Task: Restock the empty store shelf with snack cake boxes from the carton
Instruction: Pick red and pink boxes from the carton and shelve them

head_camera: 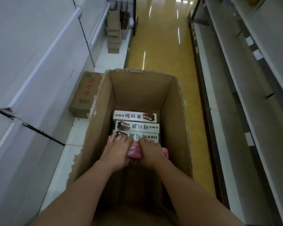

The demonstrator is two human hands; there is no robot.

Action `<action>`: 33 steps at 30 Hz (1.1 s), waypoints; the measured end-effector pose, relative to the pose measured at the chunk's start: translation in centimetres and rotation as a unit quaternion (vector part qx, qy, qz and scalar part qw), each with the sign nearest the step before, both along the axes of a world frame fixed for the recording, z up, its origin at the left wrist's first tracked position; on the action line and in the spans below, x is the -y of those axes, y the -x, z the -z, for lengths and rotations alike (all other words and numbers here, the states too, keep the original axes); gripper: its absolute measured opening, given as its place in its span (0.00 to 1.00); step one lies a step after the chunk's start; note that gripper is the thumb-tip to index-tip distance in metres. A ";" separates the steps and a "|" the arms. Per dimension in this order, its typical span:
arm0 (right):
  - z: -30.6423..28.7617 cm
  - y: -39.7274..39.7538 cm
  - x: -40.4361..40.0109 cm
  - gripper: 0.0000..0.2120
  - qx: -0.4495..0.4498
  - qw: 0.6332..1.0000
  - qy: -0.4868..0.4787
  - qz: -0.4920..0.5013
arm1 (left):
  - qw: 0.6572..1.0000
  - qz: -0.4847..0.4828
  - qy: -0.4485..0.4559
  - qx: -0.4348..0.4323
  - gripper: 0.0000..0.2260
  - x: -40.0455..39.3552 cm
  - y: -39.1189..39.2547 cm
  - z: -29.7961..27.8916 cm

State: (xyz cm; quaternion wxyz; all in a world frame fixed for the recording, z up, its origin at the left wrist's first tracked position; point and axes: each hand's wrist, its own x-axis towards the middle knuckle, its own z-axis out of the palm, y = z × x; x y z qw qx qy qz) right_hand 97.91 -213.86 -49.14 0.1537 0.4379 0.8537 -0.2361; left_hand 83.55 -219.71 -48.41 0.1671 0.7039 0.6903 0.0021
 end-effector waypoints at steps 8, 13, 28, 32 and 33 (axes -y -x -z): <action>-10.7 -4.0 0.1 0.22 -0.180 0.907 0.205 0.319 | 0.859 -0.448 -0.108 0.225 0.36 1.2 -2.5 -9.9; -16.1 -7.5 1.1 0.17 -0.328 0.787 0.341 0.396 | 0.706 -0.468 0.021 0.531 0.16 2.6 -5.5 -14.4; -23.2 -9.0 4.8 0.21 -0.430 0.751 0.087 0.494 | 0.750 -0.333 0.037 0.571 0.32 0.5 -11.6 -22.0; -22.0 -10.6 5.9 0.57 -0.461 0.674 0.098 0.569 | 0.718 -0.277 0.128 0.625 0.25 1.3 -13.1 -23.6; -22.4 -11.3 6.7 0.58 -0.469 0.657 0.119 0.579 | 0.723 -0.265 0.147 0.621 0.23 1.7 -13.2 -23.9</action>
